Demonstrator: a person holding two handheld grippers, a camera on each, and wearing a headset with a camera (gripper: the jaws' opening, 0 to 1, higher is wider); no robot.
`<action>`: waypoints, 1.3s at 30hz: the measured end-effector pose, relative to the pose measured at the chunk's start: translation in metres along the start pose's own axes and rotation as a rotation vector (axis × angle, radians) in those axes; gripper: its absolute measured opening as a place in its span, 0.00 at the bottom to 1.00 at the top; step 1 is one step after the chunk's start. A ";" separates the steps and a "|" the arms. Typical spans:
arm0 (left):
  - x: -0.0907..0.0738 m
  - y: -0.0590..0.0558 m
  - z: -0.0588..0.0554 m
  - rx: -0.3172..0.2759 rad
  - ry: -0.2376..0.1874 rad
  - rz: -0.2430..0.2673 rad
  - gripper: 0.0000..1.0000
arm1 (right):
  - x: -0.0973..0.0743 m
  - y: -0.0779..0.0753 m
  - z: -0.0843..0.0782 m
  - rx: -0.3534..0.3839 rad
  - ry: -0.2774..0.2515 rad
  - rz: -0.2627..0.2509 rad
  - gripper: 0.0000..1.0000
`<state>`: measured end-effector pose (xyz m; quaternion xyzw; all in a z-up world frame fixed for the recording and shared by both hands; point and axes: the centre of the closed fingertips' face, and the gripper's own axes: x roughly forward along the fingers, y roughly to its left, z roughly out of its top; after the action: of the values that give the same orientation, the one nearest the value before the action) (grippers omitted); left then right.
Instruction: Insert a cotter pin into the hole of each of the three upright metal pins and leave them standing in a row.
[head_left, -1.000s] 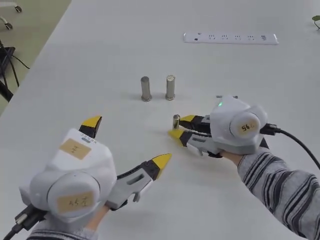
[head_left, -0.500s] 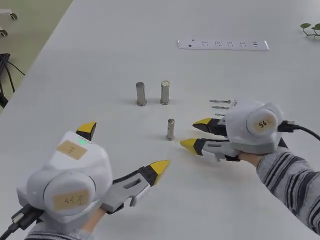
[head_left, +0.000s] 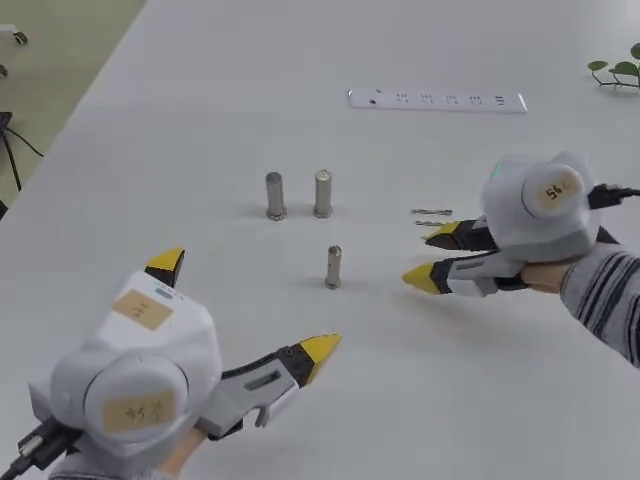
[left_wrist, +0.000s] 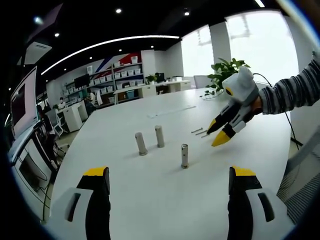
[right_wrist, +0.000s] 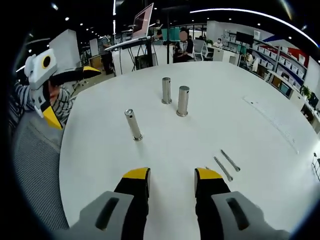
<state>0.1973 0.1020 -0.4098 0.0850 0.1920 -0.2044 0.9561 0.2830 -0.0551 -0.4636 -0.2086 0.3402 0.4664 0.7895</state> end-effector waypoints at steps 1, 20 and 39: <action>0.000 0.000 0.000 -0.002 -0.001 0.002 0.99 | -0.001 -0.002 -0.002 -0.013 0.028 0.010 0.31; -0.003 0.006 0.000 -0.001 -0.003 0.019 0.94 | 0.001 -0.037 -0.018 -0.135 0.245 0.047 0.18; -0.002 0.007 -0.002 -0.012 -0.009 0.020 0.90 | 0.010 -0.053 -0.028 -0.187 0.338 0.058 0.02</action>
<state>0.1981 0.1097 -0.4102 0.0802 0.1882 -0.1939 0.9595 0.3228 -0.0926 -0.4892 -0.3465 0.4293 0.4766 0.6845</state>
